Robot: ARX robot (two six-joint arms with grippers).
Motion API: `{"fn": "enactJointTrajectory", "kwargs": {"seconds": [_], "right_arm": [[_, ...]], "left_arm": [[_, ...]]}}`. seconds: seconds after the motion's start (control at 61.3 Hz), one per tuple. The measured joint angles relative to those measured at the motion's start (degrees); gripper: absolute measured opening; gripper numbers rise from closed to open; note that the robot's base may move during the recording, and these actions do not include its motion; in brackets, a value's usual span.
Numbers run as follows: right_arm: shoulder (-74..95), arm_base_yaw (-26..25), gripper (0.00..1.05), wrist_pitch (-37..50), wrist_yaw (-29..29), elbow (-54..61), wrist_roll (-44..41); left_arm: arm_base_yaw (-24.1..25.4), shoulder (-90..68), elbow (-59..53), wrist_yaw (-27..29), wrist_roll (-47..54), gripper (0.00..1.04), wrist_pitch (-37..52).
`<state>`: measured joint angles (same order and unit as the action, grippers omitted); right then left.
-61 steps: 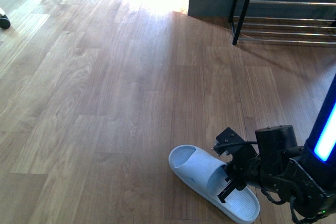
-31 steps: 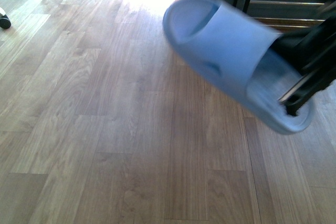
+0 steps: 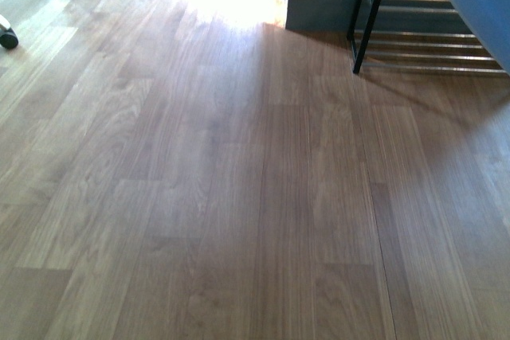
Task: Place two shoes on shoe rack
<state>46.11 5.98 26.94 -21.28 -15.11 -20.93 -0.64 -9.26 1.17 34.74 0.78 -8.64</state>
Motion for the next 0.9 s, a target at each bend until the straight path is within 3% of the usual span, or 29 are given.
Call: {"fn": "enactJointTrajectory", "kwargs": {"seconds": [0.897], "right_arm": [[0.1,0.0,0.01,0.0,0.1,0.0,0.2]], "left_arm": [[0.0,0.0,0.0,-0.1,0.0,0.02,0.0]]}}
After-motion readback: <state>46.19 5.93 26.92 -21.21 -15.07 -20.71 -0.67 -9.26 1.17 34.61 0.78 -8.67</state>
